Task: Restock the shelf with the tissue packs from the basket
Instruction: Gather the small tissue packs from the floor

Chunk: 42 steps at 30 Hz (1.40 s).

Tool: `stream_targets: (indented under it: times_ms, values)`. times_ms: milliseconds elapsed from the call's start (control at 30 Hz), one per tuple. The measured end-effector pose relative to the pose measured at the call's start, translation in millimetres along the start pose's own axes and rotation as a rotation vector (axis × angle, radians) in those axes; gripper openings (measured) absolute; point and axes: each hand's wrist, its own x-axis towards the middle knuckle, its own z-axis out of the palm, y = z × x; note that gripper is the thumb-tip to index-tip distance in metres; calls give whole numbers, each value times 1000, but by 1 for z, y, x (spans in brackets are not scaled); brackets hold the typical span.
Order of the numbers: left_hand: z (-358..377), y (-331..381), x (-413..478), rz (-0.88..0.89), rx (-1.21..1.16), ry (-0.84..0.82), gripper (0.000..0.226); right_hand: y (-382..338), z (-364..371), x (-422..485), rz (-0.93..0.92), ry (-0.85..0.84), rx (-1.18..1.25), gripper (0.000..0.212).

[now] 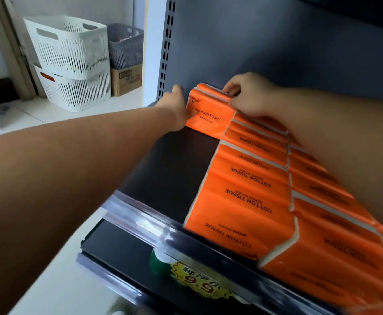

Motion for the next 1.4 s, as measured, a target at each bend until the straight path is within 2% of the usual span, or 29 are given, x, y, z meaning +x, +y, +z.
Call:
stream_targets:
  times_ms: [100,267,400,533,733,933,1133,1267,1400]
  values:
    - [-31,-17,-22,98,109,61,67,-16,-1,-14,-77,74,35,35]
    - [-86,-54,-80,130,248,96,67,-76,6,-46,-281,146,174,36]
    - [-123,-84,-147,99,343,102,68,-145,14,-88,-380,55,253,41]
    - [-161,-126,-226,90,577,111,69,-218,29,-140,-477,-77,123,47]
    - [-193,-213,-346,-27,733,101,69,-314,85,-211,-645,-246,-38,55]
    - [-181,-313,-458,-278,776,57,82,-370,168,-264,-649,-353,-37,60]
    - [-136,-373,-534,-404,709,13,90,-402,250,-322,-557,-468,51,60]
    - [-102,-402,-566,-490,656,-73,82,-405,309,-356,-531,-515,-16,54]
    - [-67,-430,-611,-560,609,-215,84,-389,354,-402,-502,-667,-136,43]
